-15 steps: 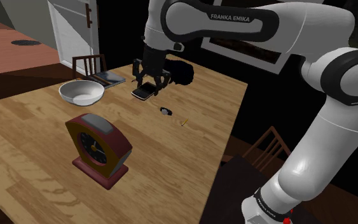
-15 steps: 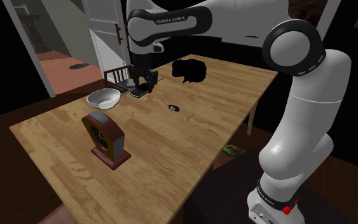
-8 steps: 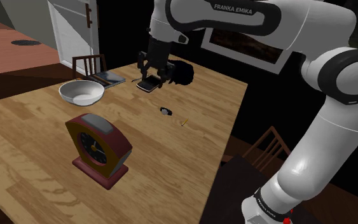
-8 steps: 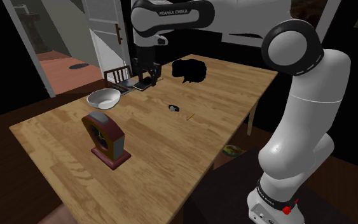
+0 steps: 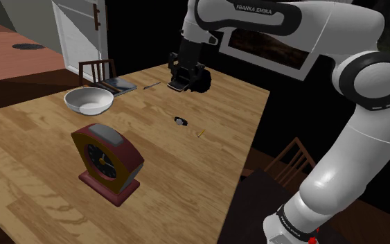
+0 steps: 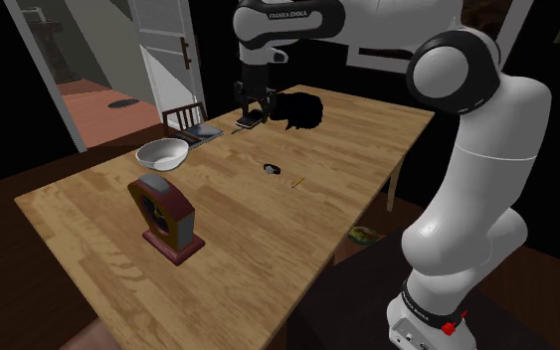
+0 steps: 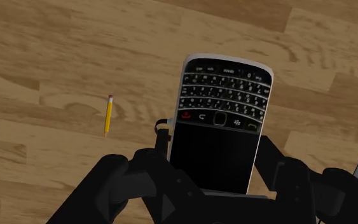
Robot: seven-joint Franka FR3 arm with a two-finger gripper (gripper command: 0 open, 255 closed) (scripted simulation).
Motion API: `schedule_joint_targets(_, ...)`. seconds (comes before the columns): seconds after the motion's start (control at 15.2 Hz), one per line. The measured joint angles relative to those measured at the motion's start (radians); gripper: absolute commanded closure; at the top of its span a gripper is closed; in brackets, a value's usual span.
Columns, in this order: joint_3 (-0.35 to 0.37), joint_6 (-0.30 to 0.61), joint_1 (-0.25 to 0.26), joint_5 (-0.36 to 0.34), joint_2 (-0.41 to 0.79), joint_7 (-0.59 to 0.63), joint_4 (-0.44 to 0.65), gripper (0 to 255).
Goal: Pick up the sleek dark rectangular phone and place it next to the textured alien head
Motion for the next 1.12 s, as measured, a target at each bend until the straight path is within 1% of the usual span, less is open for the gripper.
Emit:
schedule_joint_targets(0.33,-0.042,-0.023,-0.057,-0.004,0.033,-0.102,0.051,255)
schedule_joint_targets(0.66,-0.082,-0.055,-0.105,-0.025,0.106,-0.195,0.148,255)
schedule_joint_targets(0.79,-0.096,-0.072,-0.124,-0.032,0.137,-0.232,0.194,255)
schedule_joint_targets(0.92,-0.11,-0.102,-0.134,-0.048,0.191,-0.264,0.274,255)
schedule_joint_targets(0.99,-0.116,-0.102,-0.143,-0.05,0.203,-0.28,0.285,255)
schedule_joint_targets(1.12,-0.129,-0.138,-0.152,-0.064,0.258,-0.312,0.373,255)
